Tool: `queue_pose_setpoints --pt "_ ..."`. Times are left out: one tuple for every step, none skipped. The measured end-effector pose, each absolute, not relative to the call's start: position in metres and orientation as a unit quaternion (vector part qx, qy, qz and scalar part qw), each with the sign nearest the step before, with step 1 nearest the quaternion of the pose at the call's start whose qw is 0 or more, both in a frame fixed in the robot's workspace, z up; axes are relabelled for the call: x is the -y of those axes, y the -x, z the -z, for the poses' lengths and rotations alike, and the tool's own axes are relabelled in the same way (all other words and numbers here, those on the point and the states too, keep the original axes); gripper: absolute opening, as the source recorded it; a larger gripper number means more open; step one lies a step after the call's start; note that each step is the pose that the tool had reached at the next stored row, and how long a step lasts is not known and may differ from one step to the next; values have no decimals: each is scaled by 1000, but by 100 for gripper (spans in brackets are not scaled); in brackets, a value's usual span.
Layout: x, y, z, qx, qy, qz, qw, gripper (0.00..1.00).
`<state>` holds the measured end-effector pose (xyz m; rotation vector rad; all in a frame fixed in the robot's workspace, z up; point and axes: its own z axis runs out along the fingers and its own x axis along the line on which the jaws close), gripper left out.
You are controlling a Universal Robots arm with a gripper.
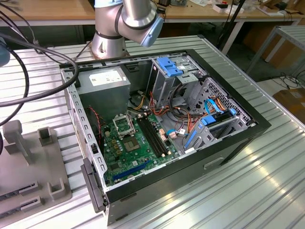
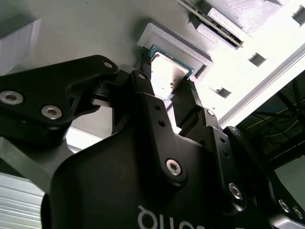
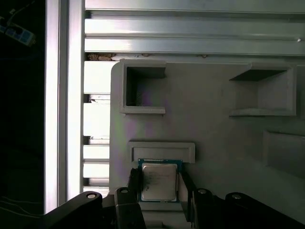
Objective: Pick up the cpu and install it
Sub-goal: 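Pick up the cpu and move it towards the insertion slot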
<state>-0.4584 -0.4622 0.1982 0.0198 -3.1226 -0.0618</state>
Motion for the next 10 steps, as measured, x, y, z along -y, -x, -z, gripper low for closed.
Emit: queue_pose_setpoints --pt "462 458 -198 1000 -6 20 9 46" --pt "462 458 -198 1000 -6 20 9 46" --pt "462 458 -198 1000 -6 20 9 46" --pt "462 458 -198 1000 -6 20 9 46" --pt "462 458 -198 1000 -7 20 9 46" --pt "462 458 -198 1000 -7 20 9 46" --pt "462 458 -198 1000 -8 20 9 46" --pt "462 458 -198 1000 -9 20 9 46" --pt "462 458 -198 1000 -10 20 9 46" --pt "462 458 -198 1000 -11 20 9 46"
